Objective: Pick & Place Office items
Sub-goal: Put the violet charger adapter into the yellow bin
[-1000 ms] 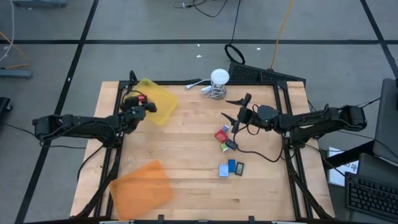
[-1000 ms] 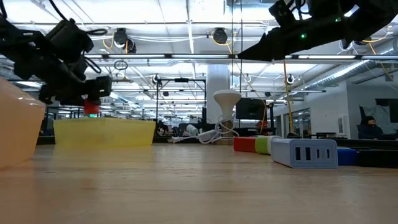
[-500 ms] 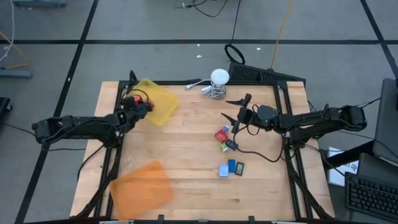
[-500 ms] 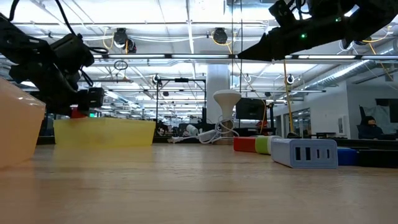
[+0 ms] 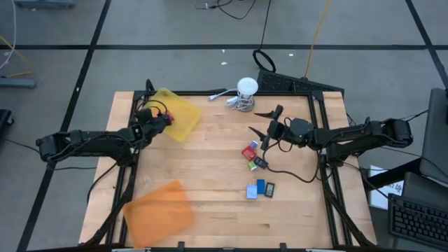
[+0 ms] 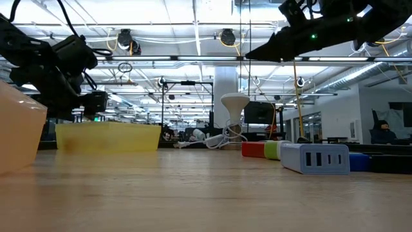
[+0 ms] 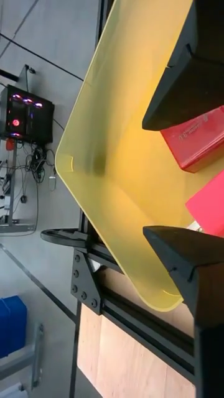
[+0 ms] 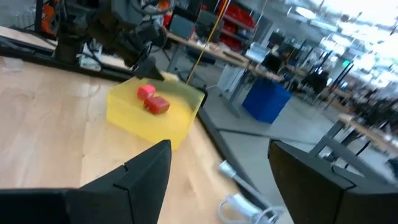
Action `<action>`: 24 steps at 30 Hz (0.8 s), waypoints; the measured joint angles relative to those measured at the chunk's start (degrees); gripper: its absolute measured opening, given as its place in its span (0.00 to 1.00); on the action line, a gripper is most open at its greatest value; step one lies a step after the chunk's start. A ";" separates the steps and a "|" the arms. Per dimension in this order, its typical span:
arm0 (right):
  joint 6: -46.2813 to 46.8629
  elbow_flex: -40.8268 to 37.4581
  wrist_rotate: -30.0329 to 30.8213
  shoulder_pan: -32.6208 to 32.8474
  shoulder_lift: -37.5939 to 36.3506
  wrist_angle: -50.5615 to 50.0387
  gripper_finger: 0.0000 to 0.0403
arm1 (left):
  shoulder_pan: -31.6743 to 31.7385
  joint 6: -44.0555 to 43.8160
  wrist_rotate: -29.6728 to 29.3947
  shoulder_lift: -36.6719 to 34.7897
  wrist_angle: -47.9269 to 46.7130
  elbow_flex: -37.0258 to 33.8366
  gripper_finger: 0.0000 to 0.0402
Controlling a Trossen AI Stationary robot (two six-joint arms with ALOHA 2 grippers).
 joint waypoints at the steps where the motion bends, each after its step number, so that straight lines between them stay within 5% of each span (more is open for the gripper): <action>1: -1.10 0.00 0.15 0.00 0.00 1.06 0.64 | 0.00 0.42 0.00 0.00 0.15 0.00 0.67; 6: -2.11 0.00 0.19 0.00 -0.02 4.13 0.64 | -0.67 0.79 5.20 -0.45 3.15 0.00 0.67; 16: 11.46 0.00 -2.78 0.28 -0.02 -7.55 0.64 | -6.96 -1.15 34.58 -5.53 14.80 0.02 0.67; 20: 19.25 0.00 -12.16 0.89 -0.02 -10.38 0.64 | -16.25 4.54 33.85 -5.84 24.66 0.02 0.67; 24: 25.70 0.00 -29.97 1.72 -0.02 -12.27 0.64 | -26.56 13.71 31.71 -5.84 34.25 0.02 0.67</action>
